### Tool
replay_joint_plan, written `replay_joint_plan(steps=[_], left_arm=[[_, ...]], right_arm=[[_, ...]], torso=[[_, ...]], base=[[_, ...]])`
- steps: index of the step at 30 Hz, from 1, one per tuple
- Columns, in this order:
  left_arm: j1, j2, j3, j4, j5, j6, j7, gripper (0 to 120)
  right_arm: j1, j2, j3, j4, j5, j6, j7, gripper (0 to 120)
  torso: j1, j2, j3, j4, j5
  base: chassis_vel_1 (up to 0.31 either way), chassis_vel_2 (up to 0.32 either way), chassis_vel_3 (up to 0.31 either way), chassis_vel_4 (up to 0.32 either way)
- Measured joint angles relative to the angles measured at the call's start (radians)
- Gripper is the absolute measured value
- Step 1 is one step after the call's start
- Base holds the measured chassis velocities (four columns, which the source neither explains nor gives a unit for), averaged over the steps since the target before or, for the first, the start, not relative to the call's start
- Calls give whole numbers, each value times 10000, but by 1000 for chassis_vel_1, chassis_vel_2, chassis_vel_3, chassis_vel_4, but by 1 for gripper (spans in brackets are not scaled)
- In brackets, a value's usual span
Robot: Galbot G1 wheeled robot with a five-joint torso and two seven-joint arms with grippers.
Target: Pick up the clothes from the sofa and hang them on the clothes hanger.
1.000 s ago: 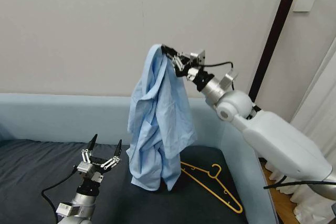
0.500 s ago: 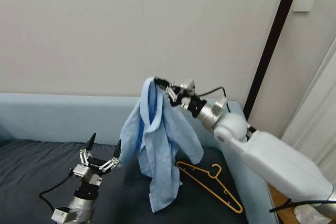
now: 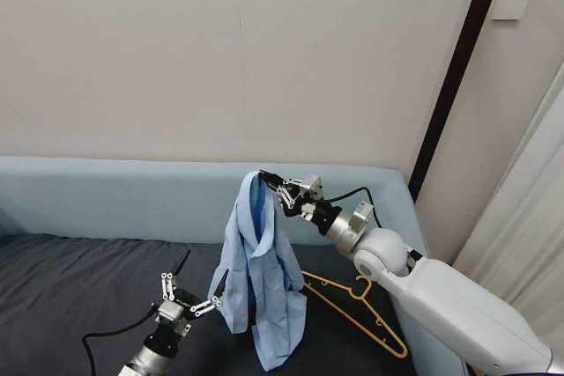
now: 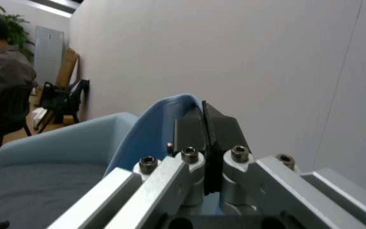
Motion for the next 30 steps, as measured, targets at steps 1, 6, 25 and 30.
replay_joint_plan(steps=[1,6,25,30], left_arm=[[14,-12,51,-96,-67,-22,11,100],[90,-58,286,-362,-276,-79,222,100],[-580,-280,1713,-1505,-2219,1783,-2399,99],[-956,-362,2062,-1405,-1791,2017,-2577,99]], right_arm=[[-23,-8,7,0,-14,-12,35,0],[-91,-13,22,-7,-46,-89,251,0],[-314,-4,-53,-130,-361,-105,188,0],[-281,38,-128,-175,-382,-105,184,0]], torso=[[0,0,0,0,0],[0,0,0,0,2],[0,0,1,0,1],[1,0,1,0,1]], base=[[0,0,0,0],[0,0,0,0],[0,0,0,0],[0,0,0,0]])
